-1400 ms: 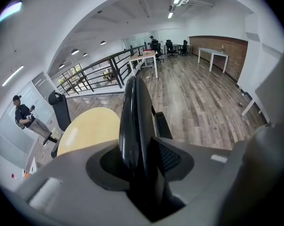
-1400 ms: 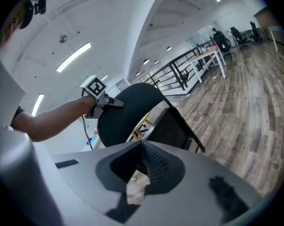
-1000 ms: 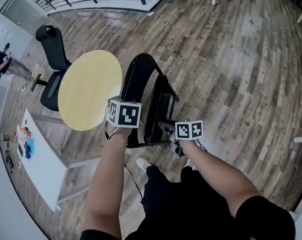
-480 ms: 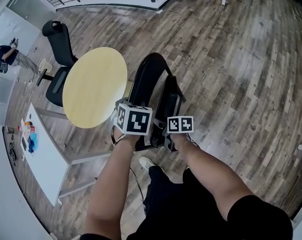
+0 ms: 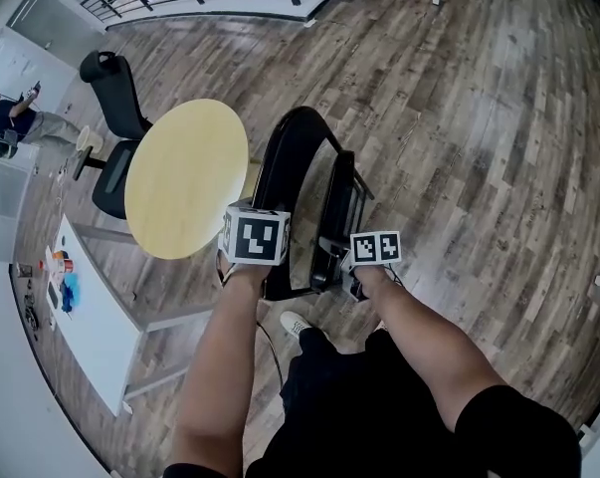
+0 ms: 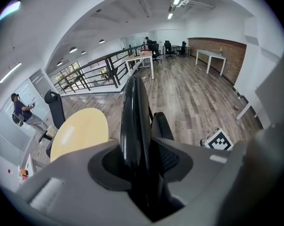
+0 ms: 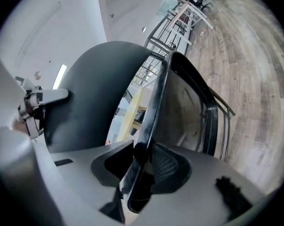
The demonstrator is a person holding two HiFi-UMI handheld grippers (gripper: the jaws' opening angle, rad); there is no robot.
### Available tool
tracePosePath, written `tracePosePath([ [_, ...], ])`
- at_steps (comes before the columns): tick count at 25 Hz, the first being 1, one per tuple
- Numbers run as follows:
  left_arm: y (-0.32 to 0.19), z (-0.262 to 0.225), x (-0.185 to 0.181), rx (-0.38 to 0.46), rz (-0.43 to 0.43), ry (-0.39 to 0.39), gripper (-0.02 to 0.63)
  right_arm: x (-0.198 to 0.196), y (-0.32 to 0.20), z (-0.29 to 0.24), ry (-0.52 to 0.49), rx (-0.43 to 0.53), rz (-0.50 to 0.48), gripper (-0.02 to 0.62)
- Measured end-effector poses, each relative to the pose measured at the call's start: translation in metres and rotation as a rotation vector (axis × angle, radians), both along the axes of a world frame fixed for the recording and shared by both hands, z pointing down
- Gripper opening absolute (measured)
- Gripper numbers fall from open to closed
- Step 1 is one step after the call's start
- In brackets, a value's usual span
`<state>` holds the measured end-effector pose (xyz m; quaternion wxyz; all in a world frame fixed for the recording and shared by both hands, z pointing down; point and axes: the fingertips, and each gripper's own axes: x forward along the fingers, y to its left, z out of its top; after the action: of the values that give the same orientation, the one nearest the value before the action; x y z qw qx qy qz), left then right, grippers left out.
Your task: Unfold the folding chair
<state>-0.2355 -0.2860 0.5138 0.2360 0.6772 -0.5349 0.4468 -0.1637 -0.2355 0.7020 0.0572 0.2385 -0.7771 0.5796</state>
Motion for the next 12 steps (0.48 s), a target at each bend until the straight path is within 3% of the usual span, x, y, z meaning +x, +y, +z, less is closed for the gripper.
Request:
tracePosePath([
  [8, 0.0, 0.011, 0.003, -0.007, 0.003, 0.043, 0.146, 0.08, 0.022, 0.018, -0.057, -0.049, 0.034, 0.13],
  [12, -0.001, 0.016, 0.009, -0.014, 0.005, 0.087, 0.144, 0.131, 0.03, 0.035, -0.01, -0.047, 0.059, 0.156],
])
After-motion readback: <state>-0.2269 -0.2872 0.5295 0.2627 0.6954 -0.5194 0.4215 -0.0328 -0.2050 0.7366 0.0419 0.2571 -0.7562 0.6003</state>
